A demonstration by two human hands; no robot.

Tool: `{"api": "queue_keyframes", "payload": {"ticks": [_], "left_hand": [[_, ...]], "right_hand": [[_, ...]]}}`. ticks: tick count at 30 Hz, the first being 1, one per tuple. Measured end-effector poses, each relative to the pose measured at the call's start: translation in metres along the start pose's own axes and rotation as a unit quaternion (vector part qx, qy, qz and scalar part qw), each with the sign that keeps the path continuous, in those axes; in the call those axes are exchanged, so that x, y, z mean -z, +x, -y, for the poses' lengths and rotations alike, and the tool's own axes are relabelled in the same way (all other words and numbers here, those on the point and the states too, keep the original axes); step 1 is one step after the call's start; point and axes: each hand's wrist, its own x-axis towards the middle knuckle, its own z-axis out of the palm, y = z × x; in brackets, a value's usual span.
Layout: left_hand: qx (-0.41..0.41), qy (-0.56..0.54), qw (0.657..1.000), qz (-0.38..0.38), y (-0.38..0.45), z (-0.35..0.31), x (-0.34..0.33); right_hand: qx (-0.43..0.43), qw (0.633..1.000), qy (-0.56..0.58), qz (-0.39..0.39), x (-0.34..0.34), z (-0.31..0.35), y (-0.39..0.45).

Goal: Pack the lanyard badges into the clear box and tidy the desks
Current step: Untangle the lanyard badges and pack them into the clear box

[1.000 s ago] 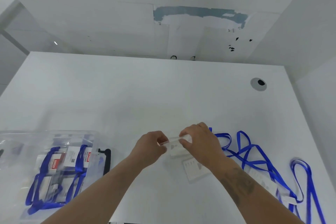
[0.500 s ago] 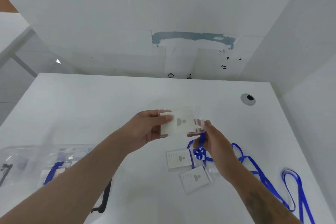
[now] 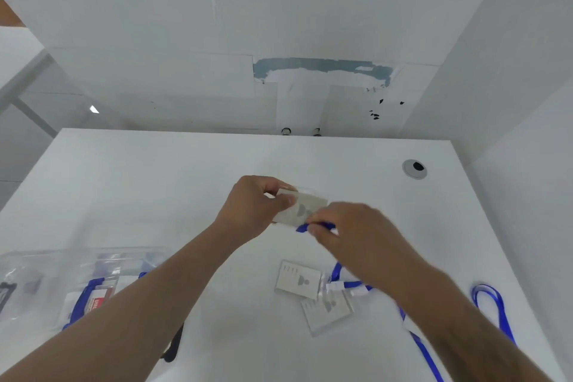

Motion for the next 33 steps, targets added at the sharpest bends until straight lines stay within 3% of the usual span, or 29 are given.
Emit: {"api": "queue_keyframes", "payload": {"ticks": [2,5,9,11,14,17,19,21,24,27,30,33], "left_hand": [[-0.004,0.049,0.999,0.018,-0.002,0.003,0.005],[0.025,0.035,0.995,0.084,-0.008,0.003,0.013],[0.090,-0.134,0.967,0.195,-0.019,-0.007,0.023],[0.096,-0.220,0.951,0.193,-0.022,-0.011,0.025],[0.111,-0.280,0.948,0.102,-0.020,-0.014,0.025],[0.119,-0.270,0.955,0.019,-0.015,-0.009,0.027],[0.113,-0.199,0.973,-0.015,-0.016,-0.003,0.027],[0.092,-0.118,0.988,-0.025,-0.019,0.002,0.027],[0.076,-0.072,0.995,0.005,-0.027,0.005,0.029],[0.083,-0.057,0.993,0.065,-0.035,0.001,0.036],[0.091,-0.063,0.988,0.106,-0.042,-0.002,0.047],[0.113,-0.070,0.981,0.141,-0.052,0.003,0.060]], "right_hand": [[-0.003,0.999,0.041,-0.015,0.021,-0.005,0.008],[0.024,0.990,0.137,-0.011,0.038,-0.013,0.025],[-0.022,0.937,0.348,-0.022,0.025,-0.030,0.044],[-0.059,0.910,0.411,-0.019,0.008,-0.034,0.043],[-0.095,0.937,0.337,-0.002,-0.023,-0.023,0.027],[-0.036,0.961,0.273,0.040,-0.045,-0.004,0.002],[0.019,0.991,0.114,0.067,-0.046,0.004,-0.012],[0.059,0.998,0.008,0.023,-0.028,0.016,-0.017],[0.086,0.995,0.002,-0.048,0.009,0.026,-0.012],[0.069,0.990,0.120,-0.026,0.028,0.018,0.013],[0.029,0.948,0.315,0.026,0.019,0.011,0.030],[-0.016,0.910,0.409,0.064,0.000,0.008,0.028]]}}
